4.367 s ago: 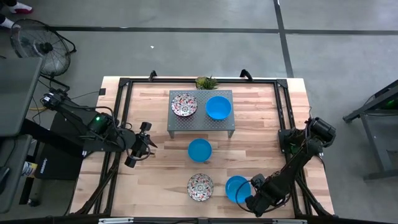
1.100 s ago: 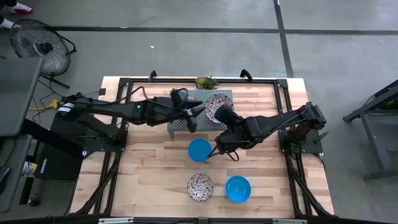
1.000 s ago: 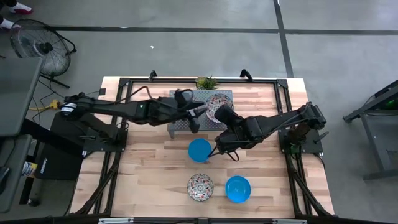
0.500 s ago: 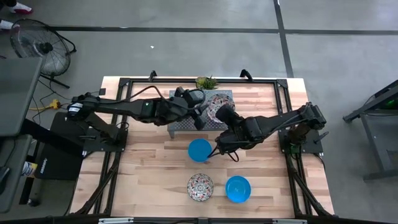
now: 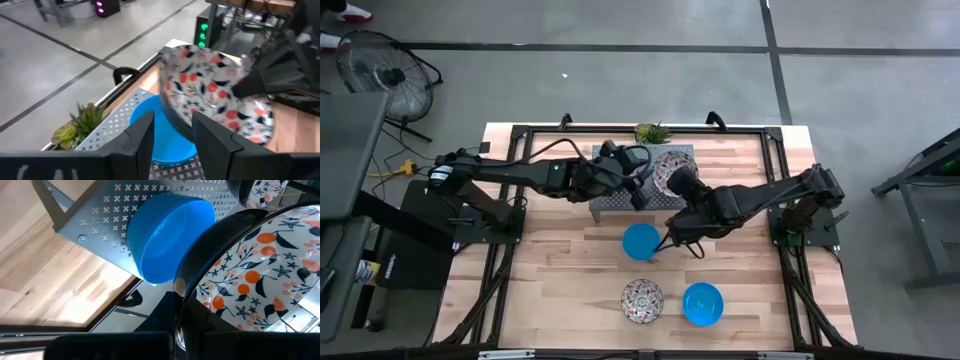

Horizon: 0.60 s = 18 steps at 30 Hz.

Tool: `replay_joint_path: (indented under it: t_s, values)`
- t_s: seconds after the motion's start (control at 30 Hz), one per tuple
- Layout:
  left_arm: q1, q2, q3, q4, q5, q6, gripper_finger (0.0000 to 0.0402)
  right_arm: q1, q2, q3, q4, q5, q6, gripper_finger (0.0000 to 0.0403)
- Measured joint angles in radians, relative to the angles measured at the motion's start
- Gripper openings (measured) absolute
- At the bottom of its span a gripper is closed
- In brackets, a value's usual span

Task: Pick & Place Mini bowls
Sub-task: Stack the white patterned bowl on the stacked white patterned bowls on the shelf

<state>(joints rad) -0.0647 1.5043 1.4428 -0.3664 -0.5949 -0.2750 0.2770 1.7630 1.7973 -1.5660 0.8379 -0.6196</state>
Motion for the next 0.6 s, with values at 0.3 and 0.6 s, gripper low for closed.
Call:
replay_joint_path:
  t_s: [0.3,0.6]
  values:
    - [0.004,0.0,-0.001,-0.003,0.03,0.063,0.0129,-0.008,0.0,0.0,0.013,-0.013,-0.035,0.0]
    - [0.06,0.0,-0.001,0.011,0.163,0.166,0.0129,-0.007,0.0,0.0,0.009,-0.034,-0.054,0.0]
